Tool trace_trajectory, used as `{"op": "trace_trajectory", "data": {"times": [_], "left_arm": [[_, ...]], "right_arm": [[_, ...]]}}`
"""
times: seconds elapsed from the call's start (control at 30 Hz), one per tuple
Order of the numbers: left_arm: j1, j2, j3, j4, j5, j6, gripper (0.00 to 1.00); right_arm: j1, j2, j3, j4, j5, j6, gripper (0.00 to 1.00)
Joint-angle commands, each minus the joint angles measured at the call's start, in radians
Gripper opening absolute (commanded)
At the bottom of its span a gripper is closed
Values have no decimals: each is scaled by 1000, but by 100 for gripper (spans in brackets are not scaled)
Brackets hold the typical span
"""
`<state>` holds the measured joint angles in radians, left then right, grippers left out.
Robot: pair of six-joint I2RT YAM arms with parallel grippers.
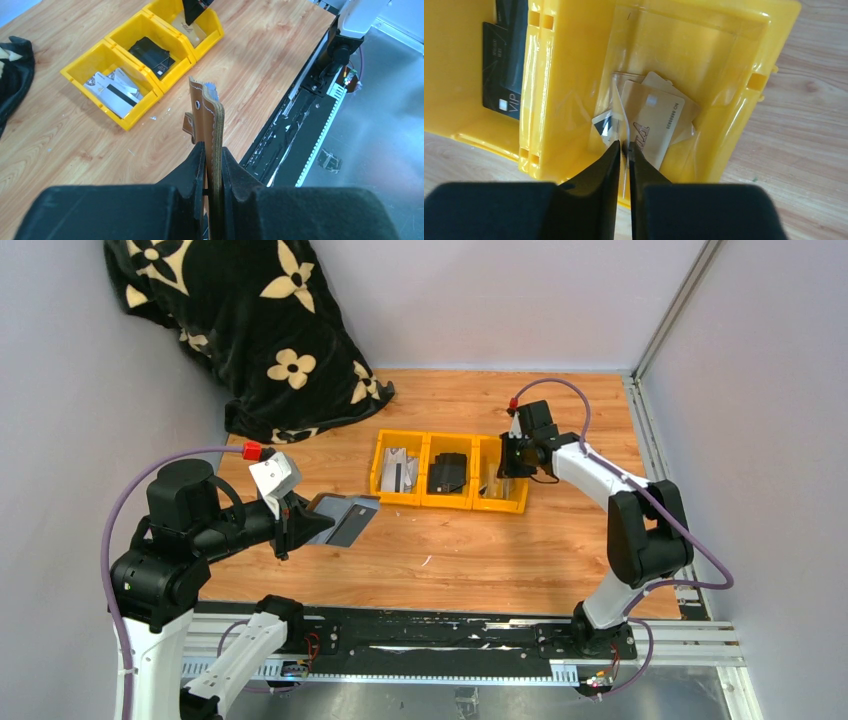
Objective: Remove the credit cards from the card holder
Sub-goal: Place the credit card in the storage box, then remove the credit card from the card holder.
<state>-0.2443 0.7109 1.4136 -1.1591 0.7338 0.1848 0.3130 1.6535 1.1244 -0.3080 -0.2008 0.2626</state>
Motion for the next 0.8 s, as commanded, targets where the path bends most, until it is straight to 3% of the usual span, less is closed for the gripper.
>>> {"op": "trace_trajectory", "data": {"times": [0.0,0.17,0.3,0.37,0.5,0.63,0.77], "left_arm": [[-4,-2,19,17,26,16,0],[-4,-8,25,18,39,19,0],[-4,-11,24,17,55,16,0],[-4,-12,21,17,69,18,0],[-3,-15,6,5,123,39,0],[-6,-32,-19,-14,182,89,0],[-6,-53,-50,-28,211,137,0]], "right_arm": [[63,-55,10,-40,144,-38,19],[85,-105,40,-96,275,-48,34],[92,-184,74,-142,292,-51,39],[104,-265,80,-123,201,-55,45],[189,-430,98,33,-184,-86,71],[398,-479,190,130,-546,-116,76],[650,-439,305,88,-600,-227,77]]}}
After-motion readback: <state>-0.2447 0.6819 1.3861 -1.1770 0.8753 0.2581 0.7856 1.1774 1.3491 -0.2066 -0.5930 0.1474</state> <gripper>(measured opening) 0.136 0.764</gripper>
